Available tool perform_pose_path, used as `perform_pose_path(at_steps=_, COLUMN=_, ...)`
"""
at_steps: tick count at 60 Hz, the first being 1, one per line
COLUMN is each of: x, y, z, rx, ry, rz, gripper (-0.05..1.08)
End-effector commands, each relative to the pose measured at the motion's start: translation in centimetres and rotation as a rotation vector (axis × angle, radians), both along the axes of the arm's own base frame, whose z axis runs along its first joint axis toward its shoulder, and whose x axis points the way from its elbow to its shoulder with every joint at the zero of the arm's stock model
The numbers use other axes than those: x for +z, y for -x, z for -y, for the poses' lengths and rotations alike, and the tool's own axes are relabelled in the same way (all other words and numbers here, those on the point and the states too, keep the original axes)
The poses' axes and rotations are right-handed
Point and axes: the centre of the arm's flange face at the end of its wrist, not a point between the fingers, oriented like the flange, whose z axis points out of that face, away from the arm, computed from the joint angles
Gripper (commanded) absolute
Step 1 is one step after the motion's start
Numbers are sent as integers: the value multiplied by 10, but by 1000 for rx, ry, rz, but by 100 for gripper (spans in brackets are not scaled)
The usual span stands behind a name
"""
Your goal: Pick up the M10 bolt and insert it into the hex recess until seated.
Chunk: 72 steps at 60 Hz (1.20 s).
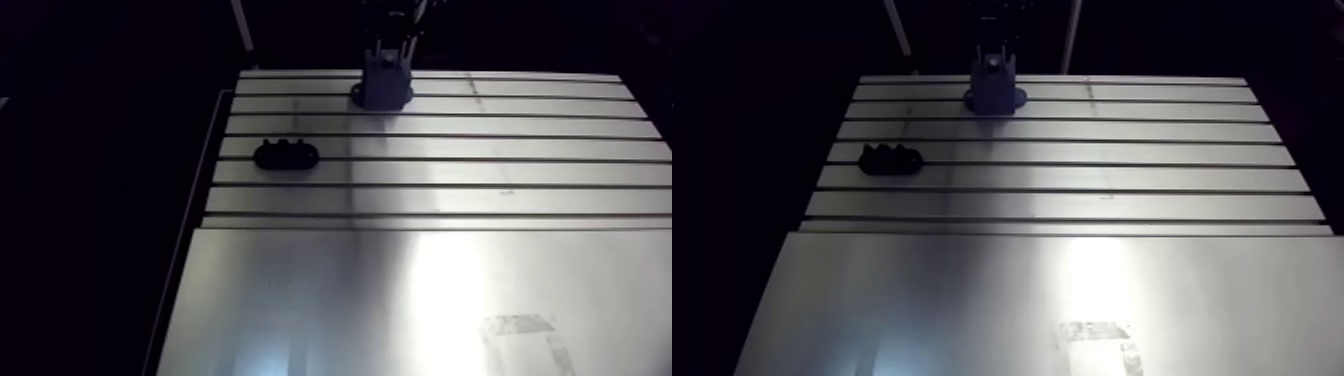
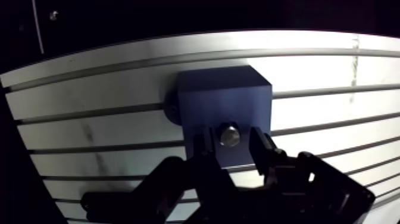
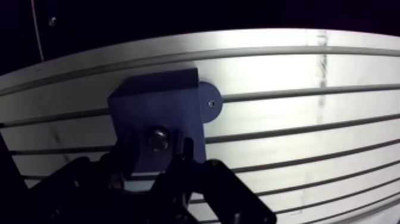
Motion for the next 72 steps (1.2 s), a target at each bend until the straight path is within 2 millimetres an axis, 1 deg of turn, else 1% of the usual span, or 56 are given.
perform_pose_path(at_steps=1, x=-1, y=-1, z=2, rx=9, ry=2, rz=-1, gripper=55)
perform_pose_path(at_steps=49, x=-1, y=-1, z=0, rx=11, ry=1, rz=0, gripper=62)
perform_pose_path(at_steps=72, x=-3, y=-1, z=0, rx=11, ry=0, rz=4, gripper=67)
